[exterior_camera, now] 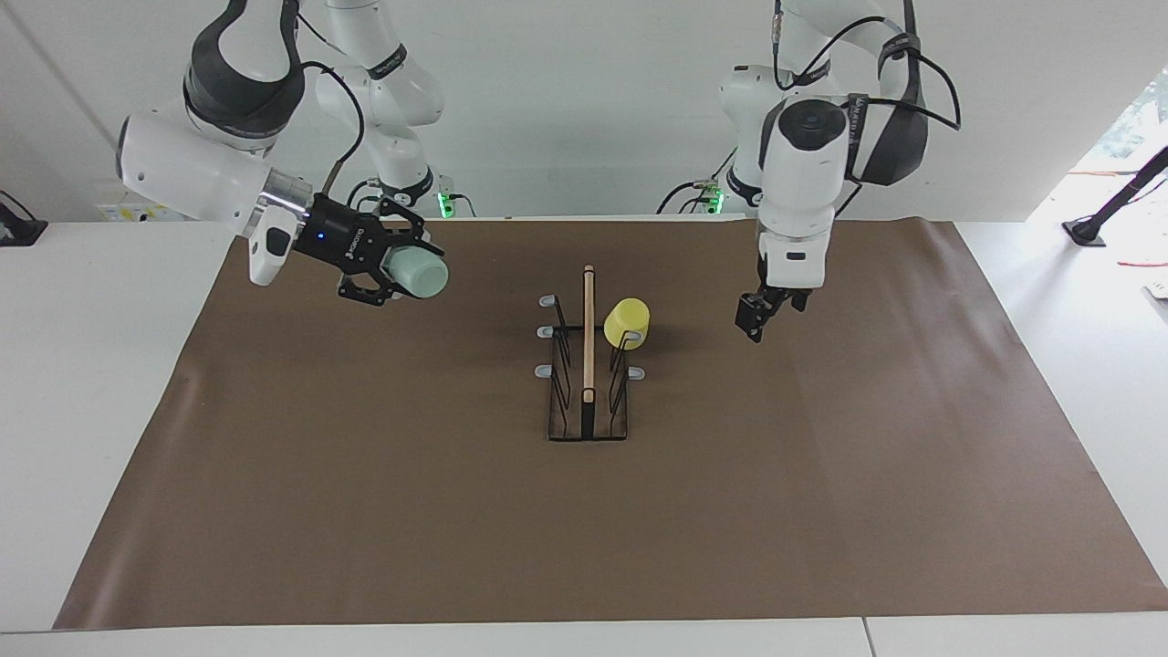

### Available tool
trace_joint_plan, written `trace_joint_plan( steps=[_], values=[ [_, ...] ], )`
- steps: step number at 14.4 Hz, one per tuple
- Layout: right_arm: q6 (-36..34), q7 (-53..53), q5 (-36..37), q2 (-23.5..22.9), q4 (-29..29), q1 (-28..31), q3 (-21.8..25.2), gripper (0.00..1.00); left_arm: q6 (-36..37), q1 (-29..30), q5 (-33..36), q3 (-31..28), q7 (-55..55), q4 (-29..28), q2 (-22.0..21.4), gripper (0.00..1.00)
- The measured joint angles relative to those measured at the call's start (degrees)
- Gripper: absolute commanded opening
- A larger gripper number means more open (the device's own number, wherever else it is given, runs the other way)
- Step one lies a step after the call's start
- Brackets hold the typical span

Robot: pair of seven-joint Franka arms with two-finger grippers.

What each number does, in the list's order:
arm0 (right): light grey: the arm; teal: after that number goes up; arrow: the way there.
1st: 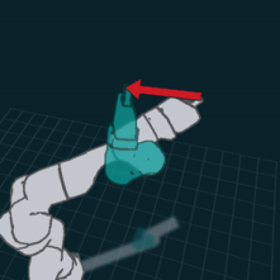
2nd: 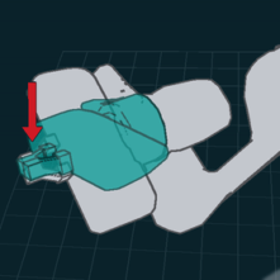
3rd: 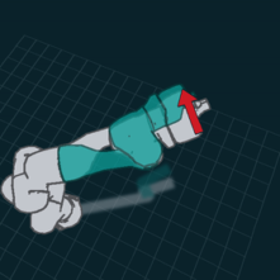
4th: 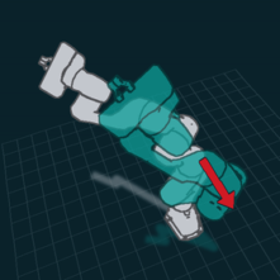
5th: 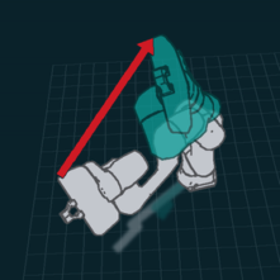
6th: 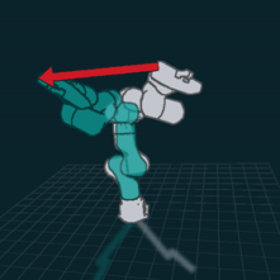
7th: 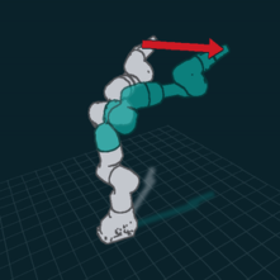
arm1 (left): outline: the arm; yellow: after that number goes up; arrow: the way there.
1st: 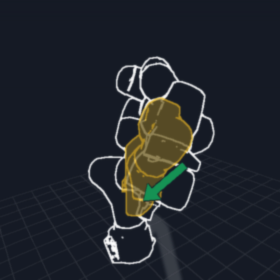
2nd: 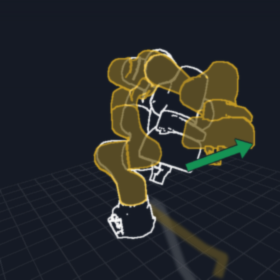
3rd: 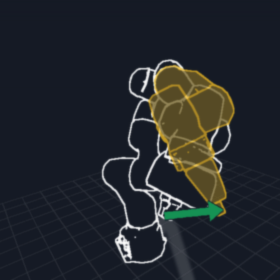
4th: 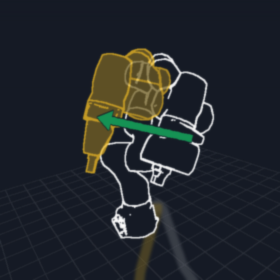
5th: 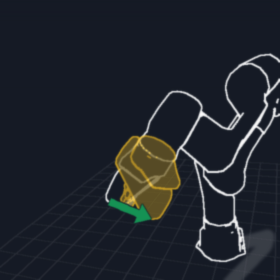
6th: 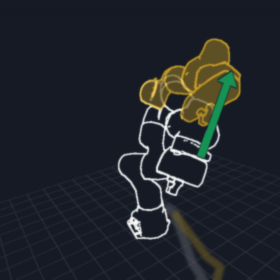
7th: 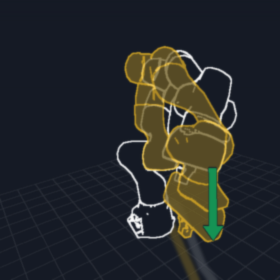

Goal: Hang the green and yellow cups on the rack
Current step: 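Withdraw the left gripper while the right gripper lifts the green cup, then move the green cup with the right gripper onto a rack peg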

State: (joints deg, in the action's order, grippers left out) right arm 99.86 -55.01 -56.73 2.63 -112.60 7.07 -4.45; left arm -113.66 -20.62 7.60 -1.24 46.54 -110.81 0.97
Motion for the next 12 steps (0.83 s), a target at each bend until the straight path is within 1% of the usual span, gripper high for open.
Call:
trace_joint_plan(
  steps=[2,3,4,6,8,10,12],
  values=[
    [0.8,-4.4,-6.3,0.7,-2.1,-0.3,-0.1,0.0,0.0,4.4,-3.9,0.0,-11.0,0.0,-0.2,1.0],
    [2.3,-7.6,-10.0,1.4,-3.9,-0.8,0.0,0.0,0.0,6.6,-5.3,-0.1,-16.5,0.1,-0.4,1.0],
    [4.6,-11.9,-14.2,2.3,-6.2,-1.7,-0.1,0.0,0.0,8.6,-6.2,-0.2,-21.0,0.2,-0.6,1.0],
    [11.4,-21.3,-23.2,4.2,-11.9,-5.9,-0.1,0.0,1.2,11.8,-7.7,-0.3,-27.3,1.6,-1.1,1.0],
    [17.1,-29.1,-30.2,5.3,-16.2,-10.9,-0.2,0.0,5.2,14.2,-8.1,-0.4,-32.1,4.7,-1.3,1.0],
    [19.0,-37.5,-37.5,5.7,-19.9,-13.7,-0.3,0.0,9.8,15.8,-8.2,-0.4,-36.2,8.6,-1.5,1.0],
    [20.9,-43.5,-45.1,6.4,-23.6,-16.0,-0.3,0.0,14.6,17.1,-8.3,-0.4,-39.6,12.7,-1.5,1.0]
  ],
)
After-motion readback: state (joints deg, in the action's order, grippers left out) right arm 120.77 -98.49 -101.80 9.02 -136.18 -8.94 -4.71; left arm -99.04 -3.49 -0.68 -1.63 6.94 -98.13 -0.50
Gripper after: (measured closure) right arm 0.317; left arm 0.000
